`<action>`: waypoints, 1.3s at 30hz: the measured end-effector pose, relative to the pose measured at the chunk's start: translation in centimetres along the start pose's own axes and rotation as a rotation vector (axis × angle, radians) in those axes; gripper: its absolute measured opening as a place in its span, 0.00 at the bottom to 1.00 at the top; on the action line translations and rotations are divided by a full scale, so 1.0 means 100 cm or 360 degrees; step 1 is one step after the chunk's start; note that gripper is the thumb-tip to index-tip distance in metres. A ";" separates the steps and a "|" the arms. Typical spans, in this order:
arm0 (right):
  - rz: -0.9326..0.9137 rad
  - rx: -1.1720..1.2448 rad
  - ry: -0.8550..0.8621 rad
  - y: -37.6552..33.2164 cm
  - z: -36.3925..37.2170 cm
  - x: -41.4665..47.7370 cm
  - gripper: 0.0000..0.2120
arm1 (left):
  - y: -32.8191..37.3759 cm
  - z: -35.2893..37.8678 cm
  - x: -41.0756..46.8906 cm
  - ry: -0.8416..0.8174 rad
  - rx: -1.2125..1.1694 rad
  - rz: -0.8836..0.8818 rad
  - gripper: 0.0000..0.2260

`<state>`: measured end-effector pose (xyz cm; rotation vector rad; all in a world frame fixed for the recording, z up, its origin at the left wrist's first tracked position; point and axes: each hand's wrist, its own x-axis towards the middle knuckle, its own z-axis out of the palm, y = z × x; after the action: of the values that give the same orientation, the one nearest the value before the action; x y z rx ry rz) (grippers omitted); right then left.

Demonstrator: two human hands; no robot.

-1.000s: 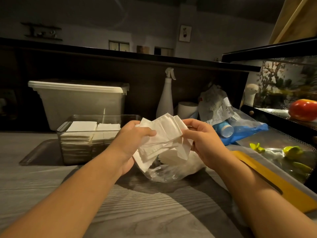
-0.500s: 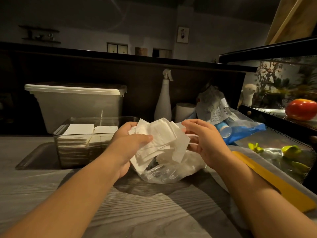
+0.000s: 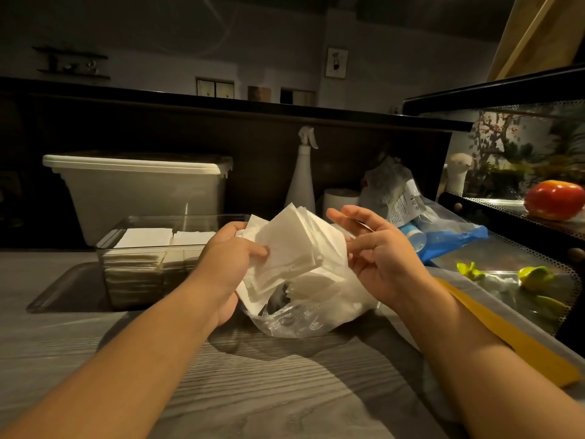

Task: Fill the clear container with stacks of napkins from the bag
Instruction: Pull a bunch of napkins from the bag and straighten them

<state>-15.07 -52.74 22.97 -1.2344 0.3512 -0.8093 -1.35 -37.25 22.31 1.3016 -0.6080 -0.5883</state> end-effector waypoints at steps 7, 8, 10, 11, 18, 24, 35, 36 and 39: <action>0.0018 -0.0164 0.0175 0.004 0.006 -0.004 0.11 | 0.000 0.001 -0.001 -0.0011 0.0010 -0.0027 0.14; 0.0013 -0.0228 0.0251 0.004 0.006 -0.003 0.10 | 0.000 0.000 -0.001 -0.0003 0.0001 -0.0032 0.14; 0.0031 -0.0247 0.0404 0.004 0.002 -0.001 0.07 | 0.000 0.000 0.000 0.0008 -0.0022 -0.0042 0.15; 0.0067 -0.0216 0.0463 0.003 0.001 0.000 0.05 | 0.000 0.000 0.000 0.0015 -0.0034 -0.0044 0.16; 0.0252 0.0223 0.0396 0.003 0.002 -0.001 0.16 | 0.001 0.002 -0.003 -0.0012 -0.0105 -0.0035 0.15; 0.0323 0.0195 0.0071 0.008 0.010 -0.005 0.18 | 0.003 0.003 -0.005 -0.0038 -0.0140 -0.0020 0.15; 0.0278 0.0325 0.0396 0.006 0.010 -0.001 0.11 | 0.000 0.003 -0.003 -0.0025 -0.0090 -0.0061 0.14; 0.0293 0.0367 0.0396 0.005 0.008 0.000 0.12 | 0.000 0.004 -0.004 -0.0027 -0.0089 -0.0064 0.13; 0.0369 0.0438 0.0292 0.003 0.007 -0.001 0.22 | 0.000 0.004 -0.005 -0.0030 -0.0095 -0.0067 0.13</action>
<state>-14.61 -52.16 22.84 -0.8478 0.5044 -0.7435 -1.99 -37.22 22.36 1.2565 -0.5757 -0.6493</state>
